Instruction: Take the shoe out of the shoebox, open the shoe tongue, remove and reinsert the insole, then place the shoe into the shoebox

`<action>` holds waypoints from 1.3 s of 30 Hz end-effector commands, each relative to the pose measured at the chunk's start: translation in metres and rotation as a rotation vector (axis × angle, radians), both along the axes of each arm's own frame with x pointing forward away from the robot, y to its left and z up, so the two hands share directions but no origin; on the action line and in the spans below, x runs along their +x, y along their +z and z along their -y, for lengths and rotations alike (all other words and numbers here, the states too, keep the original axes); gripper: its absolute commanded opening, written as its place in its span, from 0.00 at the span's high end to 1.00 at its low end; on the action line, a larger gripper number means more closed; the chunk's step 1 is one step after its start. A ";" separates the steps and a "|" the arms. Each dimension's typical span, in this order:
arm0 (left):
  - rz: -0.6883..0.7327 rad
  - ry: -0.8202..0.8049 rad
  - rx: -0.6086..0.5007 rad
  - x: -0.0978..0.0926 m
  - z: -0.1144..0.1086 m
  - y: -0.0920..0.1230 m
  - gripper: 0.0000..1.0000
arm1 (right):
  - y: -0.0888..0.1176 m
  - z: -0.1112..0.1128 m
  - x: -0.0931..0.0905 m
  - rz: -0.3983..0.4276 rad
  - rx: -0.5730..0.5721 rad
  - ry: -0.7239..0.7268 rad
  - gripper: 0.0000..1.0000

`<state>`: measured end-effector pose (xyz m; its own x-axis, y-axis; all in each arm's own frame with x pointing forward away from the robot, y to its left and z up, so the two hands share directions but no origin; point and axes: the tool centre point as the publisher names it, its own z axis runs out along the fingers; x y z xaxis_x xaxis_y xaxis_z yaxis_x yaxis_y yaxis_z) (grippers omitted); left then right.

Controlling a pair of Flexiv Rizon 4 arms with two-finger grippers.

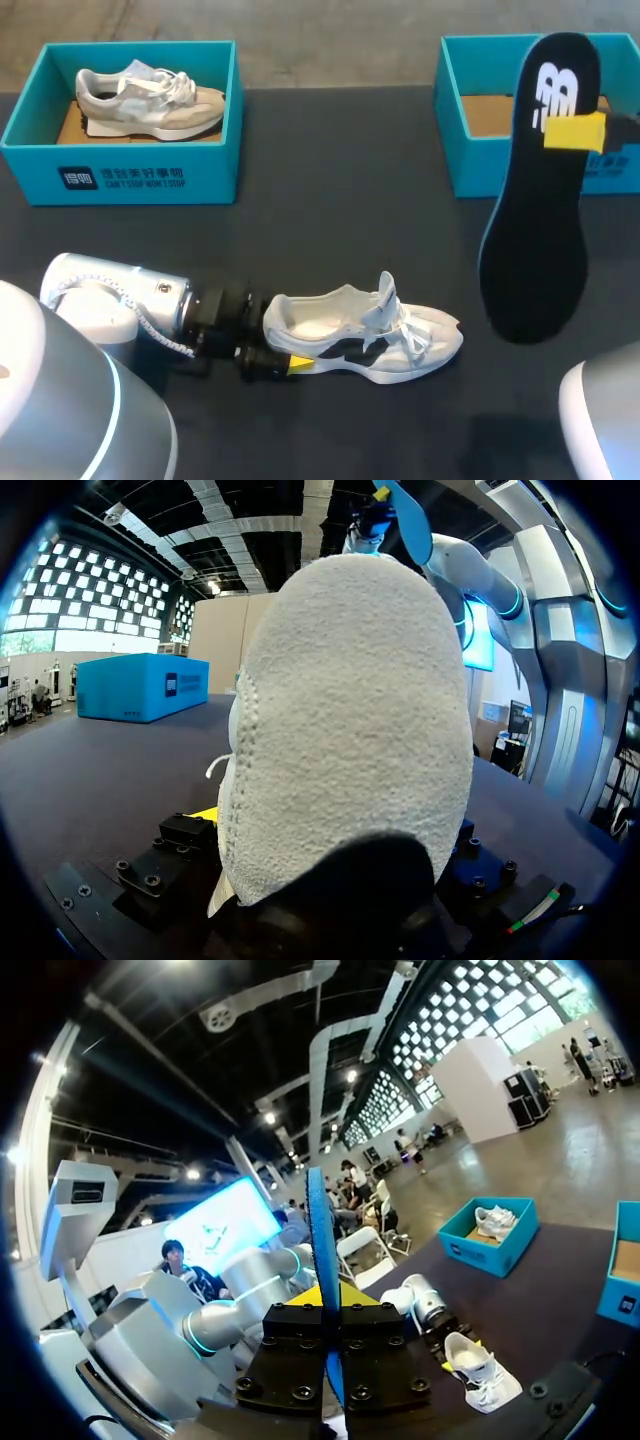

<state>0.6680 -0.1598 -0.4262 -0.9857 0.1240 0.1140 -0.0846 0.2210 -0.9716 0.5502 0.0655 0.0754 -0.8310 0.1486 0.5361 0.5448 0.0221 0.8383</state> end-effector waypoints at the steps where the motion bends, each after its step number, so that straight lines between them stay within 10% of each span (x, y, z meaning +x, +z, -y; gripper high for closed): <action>1: 0.000 0.001 -0.001 0.001 0.000 -0.002 1.00 | -0.010 -0.002 -0.004 -0.015 0.006 -0.006 1.00; 12: -0.012 -0.006 0.005 0.001 -0.001 -0.003 1.00 | -0.012 -0.002 -0.004 -0.020 0.007 -0.004 1.00; 13: -0.018 -0.008 0.008 0.002 -0.002 -0.003 0.87 | -0.012 -0.002 -0.004 -0.020 0.007 -0.004 1.00; 15: -0.024 -0.013 0.012 0.002 -0.004 -0.002 0.06 | -0.012 -0.002 -0.004 -0.020 0.007 -0.004 1.00; 16: -0.024 -0.014 0.012 0.002 -0.004 -0.002 0.00 | -0.012 -0.002 -0.004 -0.020 0.007 -0.004 1.00; 39: 0.048 -0.013 0.103 0.002 -0.039 0.010 0.00 | -0.012 -0.002 -0.004 -0.020 0.007 -0.004 1.00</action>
<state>0.6753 -0.1258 -0.4227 -0.9873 0.1356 0.0832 -0.0373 0.3113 -0.9496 0.5423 0.0662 0.0612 -0.8199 0.1501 0.5525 0.5596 0.0063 0.8287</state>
